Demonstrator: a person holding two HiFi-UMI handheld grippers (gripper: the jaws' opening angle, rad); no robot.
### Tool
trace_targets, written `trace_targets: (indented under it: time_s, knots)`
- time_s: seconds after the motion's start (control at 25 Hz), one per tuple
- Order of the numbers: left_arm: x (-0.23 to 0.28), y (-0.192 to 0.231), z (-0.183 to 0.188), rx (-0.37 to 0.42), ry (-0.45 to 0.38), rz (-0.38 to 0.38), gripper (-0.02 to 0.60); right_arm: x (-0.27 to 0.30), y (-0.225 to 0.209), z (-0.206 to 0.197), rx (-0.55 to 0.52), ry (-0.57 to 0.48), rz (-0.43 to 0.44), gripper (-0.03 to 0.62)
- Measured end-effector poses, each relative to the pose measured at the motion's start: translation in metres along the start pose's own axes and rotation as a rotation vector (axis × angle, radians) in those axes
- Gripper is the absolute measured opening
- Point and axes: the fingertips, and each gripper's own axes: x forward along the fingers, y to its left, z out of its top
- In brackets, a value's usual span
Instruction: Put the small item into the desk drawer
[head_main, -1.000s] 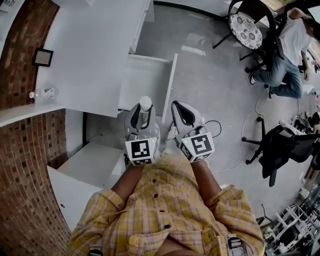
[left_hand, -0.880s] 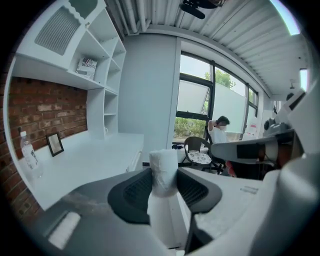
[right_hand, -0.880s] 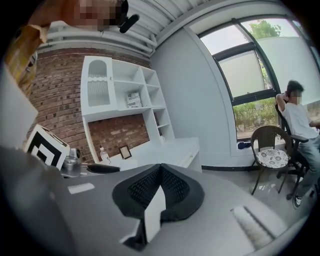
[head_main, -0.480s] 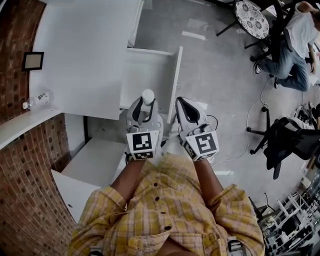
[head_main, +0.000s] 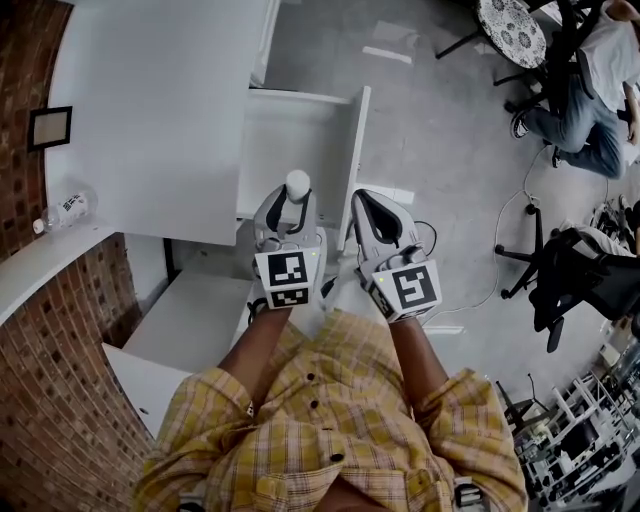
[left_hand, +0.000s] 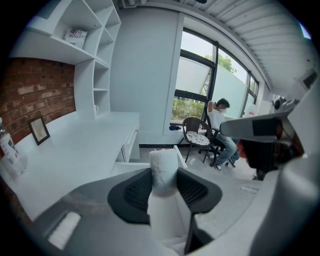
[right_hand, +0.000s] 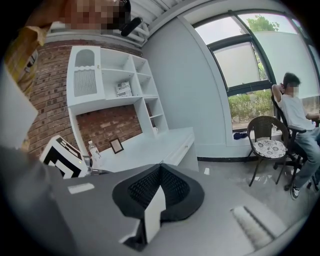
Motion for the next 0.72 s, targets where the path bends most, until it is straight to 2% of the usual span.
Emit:
trace_targets:
  time_s: [0.16, 0.72]
  knots:
    - [0.019, 0.000, -0.016, 0.023, 0.046, -0.008, 0.167, 0.007, -0.004, -0.003, 0.002, 0.012, -0.007, 0.002]
    - [0.079, 0.015, -0.069, -0.024, 0.183, -0.030, 0.169, 0.028, -0.019, -0.047, 0.020, 0.087, -0.030, 0.002]
